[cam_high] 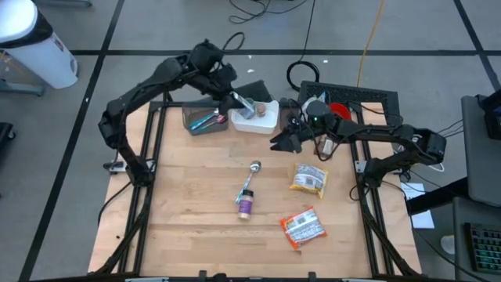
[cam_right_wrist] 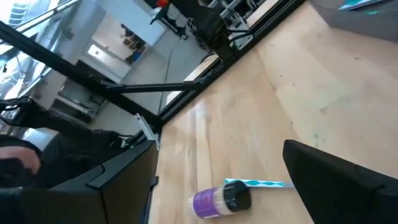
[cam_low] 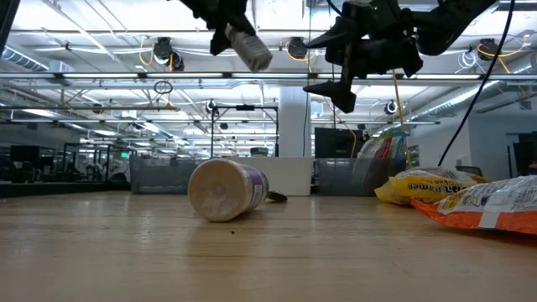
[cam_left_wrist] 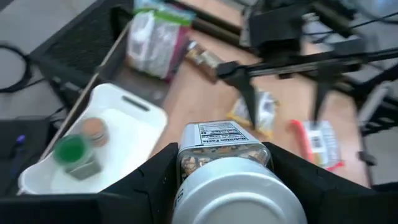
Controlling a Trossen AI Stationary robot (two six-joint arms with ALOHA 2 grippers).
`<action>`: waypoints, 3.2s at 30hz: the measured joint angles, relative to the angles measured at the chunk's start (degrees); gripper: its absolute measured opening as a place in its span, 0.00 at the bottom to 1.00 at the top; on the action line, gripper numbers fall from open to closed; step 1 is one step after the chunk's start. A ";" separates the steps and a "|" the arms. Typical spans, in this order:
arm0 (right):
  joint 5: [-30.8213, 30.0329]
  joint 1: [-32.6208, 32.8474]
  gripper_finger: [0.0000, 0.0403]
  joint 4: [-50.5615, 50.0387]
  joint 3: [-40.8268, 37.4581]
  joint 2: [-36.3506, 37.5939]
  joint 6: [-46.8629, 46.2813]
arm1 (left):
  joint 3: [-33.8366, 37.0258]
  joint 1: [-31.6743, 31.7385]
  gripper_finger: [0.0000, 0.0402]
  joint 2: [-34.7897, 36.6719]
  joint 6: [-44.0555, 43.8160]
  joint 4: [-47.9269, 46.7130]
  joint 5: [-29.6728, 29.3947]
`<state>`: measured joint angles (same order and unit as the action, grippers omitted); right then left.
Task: Pick & Place Food Item
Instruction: Put the white seasoning bottle into the white bin
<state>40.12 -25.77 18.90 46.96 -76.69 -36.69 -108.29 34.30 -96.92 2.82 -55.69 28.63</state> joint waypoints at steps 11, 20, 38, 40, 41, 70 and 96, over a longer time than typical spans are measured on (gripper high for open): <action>-7.27 4.13 0.84 -1.94 0.00 0.00 2.30 | -0.02 -0.05 0.52 -7.86 4.21 -3.59 -17.25; -14.80 6.37 0.84 -3.00 -4.92 -0.02 1.26 | -0.02 0.40 0.52 -13.84 0.93 -4.30 -21.22; -18.03 9.88 0.84 13.04 -14.58 -0.02 -9.82 | -0.02 -0.63 0.52 -18.78 -3.51 0.24 -25.15; -18.04 10.15 0.84 13.05 -14.58 -0.02 -9.80 | -0.02 -0.61 0.52 -18.75 -3.55 0.14 -25.21; -18.03 10.15 0.84 13.04 -14.58 -0.02 -9.79 | -0.02 -0.55 0.52 -18.75 -3.54 0.17 -25.27; -17.84 10.17 0.84 13.93 -14.58 -0.02 -10.66 | 0.02 0.50 0.52 -26.37 -6.61 -1.03 -25.37; -17.84 10.19 0.84 13.89 -14.58 -0.02 -10.65 | 0.02 0.40 0.52 -28.70 -6.31 -1.01 -24.24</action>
<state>22.28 -15.57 32.80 32.38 -76.71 -47.33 -108.27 34.70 -125.62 -3.49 -56.71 4.38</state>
